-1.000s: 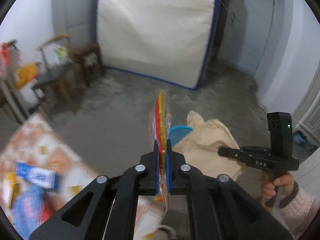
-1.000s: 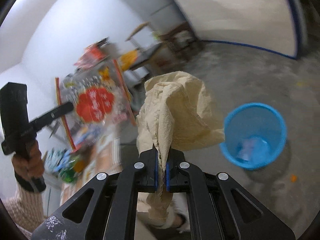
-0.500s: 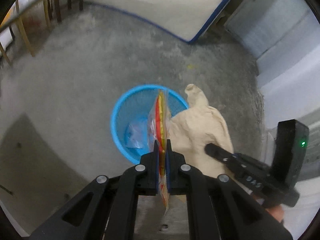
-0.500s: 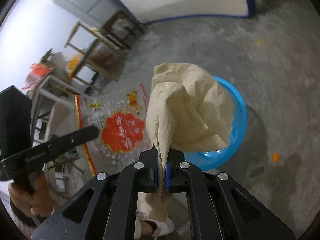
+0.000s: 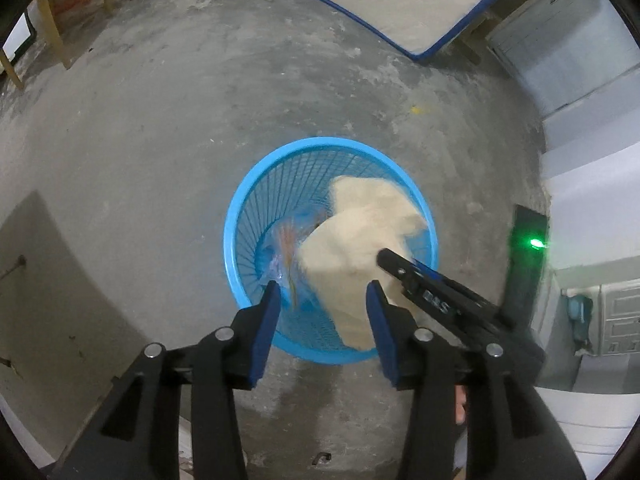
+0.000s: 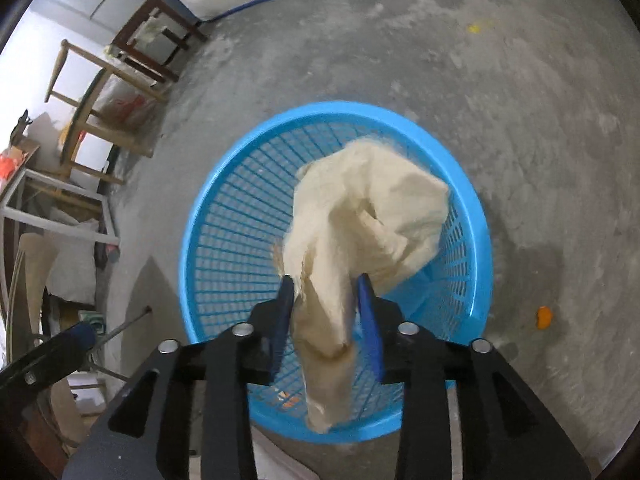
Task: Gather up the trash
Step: 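Drop the paper and wrapper into the blue wastebasket by opening both grippers, then return to the table and grasp the blue snack bag with the left gripper, then grasp the red snack bag with the right gripper while the left gripper holds the blue bag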
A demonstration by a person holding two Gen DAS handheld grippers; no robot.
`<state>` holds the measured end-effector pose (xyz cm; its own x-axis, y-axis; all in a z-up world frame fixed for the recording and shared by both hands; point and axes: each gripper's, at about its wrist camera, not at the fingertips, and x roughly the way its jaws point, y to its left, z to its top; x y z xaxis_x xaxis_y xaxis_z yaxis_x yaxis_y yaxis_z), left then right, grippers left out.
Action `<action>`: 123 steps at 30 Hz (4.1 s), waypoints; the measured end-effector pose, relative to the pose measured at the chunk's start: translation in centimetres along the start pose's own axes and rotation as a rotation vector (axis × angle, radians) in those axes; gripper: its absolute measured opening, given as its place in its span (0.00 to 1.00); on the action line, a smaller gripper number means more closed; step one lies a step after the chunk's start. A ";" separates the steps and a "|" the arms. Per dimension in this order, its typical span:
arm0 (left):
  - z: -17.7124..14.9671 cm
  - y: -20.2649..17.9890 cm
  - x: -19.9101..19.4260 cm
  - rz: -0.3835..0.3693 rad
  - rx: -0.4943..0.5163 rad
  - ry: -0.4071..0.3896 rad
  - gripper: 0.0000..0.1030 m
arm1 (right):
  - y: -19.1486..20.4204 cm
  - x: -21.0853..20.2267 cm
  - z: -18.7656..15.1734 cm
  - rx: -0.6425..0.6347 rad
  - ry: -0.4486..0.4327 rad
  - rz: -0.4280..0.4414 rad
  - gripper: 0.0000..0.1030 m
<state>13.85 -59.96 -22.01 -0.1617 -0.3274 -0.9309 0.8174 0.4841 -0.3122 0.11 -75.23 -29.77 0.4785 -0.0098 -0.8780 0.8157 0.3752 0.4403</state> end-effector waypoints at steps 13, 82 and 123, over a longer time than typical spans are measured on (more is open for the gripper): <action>-1.7 -2.1 -11.0 -0.049 0.049 -0.192 0.44 | -1.0 -4.3 -0.6 0.010 -0.083 0.018 0.51; -39.8 29.7 -40.8 0.282 -0.543 -0.830 0.18 | 52.9 -11.9 -22.9 -0.969 0.227 0.522 0.00; -44.9 22.4 -35.7 0.111 -0.454 -0.788 0.24 | 43.2 -9.0 -35.8 -1.107 0.788 0.499 0.00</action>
<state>13.07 -1.02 -4.29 0.4652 -0.6384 -0.6132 0.4829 0.7636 -0.4287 19.40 -25.74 -9.56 0.0351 0.7001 -0.7132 -0.2189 0.7017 0.6780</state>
